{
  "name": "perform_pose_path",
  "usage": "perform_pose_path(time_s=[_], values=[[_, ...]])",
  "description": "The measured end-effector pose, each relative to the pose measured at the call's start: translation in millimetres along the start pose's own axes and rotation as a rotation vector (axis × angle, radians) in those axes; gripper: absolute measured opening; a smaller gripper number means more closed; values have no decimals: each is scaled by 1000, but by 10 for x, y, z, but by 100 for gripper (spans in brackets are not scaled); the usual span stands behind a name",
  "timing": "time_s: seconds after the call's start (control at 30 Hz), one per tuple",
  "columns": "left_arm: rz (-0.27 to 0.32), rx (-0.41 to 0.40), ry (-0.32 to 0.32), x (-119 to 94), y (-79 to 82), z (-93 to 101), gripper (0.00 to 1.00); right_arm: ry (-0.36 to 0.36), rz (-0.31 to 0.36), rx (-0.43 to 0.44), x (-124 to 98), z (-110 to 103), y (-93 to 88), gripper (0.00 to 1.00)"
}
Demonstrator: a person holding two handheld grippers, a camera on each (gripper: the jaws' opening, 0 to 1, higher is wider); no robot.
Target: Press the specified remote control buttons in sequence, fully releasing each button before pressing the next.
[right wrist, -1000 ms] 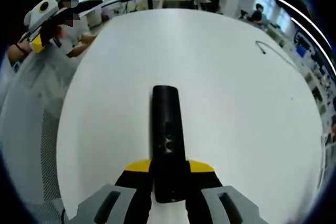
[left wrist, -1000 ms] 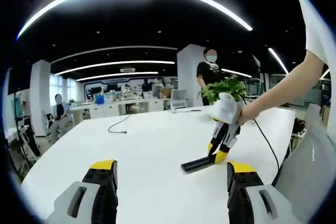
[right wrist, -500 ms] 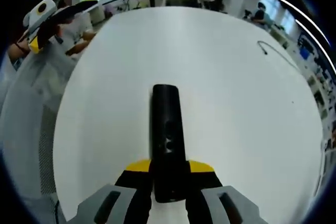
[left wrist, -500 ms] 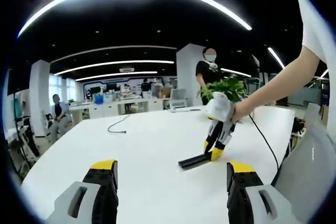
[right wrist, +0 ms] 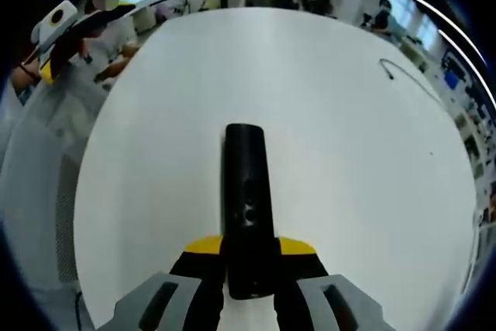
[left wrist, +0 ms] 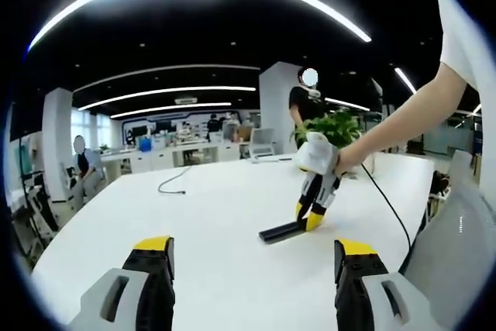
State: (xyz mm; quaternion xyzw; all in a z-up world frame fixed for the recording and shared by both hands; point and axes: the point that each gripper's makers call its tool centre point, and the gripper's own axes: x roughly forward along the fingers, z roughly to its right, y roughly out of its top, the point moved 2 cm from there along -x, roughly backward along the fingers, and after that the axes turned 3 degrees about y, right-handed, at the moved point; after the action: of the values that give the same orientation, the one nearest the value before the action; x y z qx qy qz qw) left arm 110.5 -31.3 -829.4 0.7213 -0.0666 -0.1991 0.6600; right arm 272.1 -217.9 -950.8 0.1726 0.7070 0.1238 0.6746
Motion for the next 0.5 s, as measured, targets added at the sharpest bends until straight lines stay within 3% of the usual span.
perform_pose_path(time_s=[0.5], values=[[-31, -1, -11, 19, -55, 10, 87, 13, -32, -6, -10, 186, 9, 21]])
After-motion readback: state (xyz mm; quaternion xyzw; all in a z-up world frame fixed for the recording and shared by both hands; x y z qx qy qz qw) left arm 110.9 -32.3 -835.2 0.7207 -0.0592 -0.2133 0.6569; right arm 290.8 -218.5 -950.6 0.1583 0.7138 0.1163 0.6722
